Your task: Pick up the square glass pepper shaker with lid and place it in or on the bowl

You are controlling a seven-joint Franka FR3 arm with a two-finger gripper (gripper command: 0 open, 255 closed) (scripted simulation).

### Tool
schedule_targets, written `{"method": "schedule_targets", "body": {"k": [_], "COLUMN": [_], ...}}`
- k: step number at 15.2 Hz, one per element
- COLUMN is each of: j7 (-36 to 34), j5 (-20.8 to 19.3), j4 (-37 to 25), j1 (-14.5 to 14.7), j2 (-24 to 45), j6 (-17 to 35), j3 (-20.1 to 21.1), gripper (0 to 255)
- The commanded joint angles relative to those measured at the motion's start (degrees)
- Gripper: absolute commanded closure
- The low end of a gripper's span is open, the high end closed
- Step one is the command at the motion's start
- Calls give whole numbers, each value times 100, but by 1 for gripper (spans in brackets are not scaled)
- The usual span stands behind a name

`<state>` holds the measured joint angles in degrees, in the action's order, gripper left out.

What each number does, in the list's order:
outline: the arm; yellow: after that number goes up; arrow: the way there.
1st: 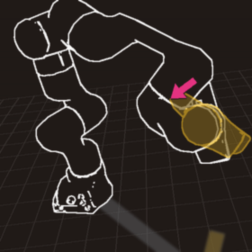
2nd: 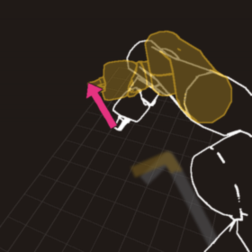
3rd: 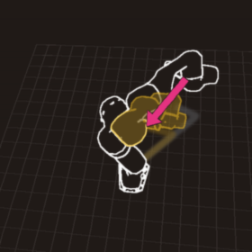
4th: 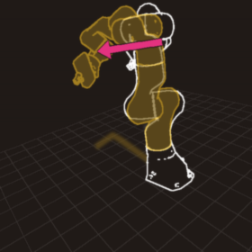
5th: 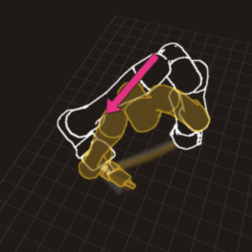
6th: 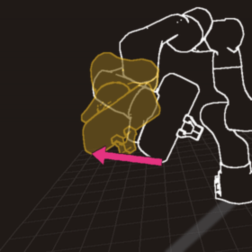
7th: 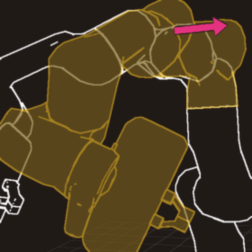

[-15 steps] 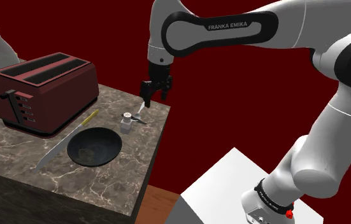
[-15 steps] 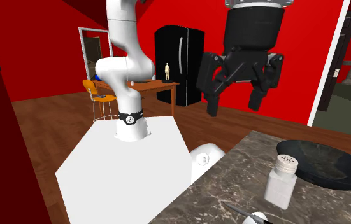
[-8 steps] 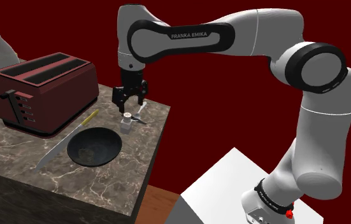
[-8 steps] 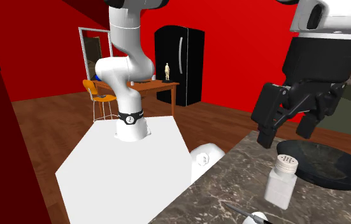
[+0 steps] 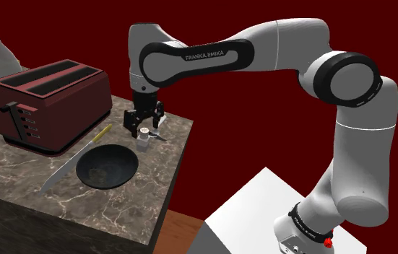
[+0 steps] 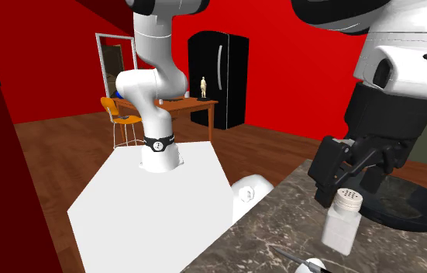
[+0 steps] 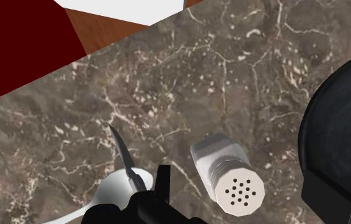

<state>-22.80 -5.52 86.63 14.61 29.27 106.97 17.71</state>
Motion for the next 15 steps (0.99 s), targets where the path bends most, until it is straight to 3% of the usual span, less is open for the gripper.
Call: {"method": "schedule_targets", "body": {"k": [1,8,9,15], "j7": [-10,-10,-10,-10], "j5": [-12,-12,-12,-12], "j4": [59,57,57,57], "j1": [7,7,7,7], "j2": [37,38,38,39], "j6": [98,97,97,97], "j3": [-4,-5,-5,-5], "gripper": [0,0,255,255]}}
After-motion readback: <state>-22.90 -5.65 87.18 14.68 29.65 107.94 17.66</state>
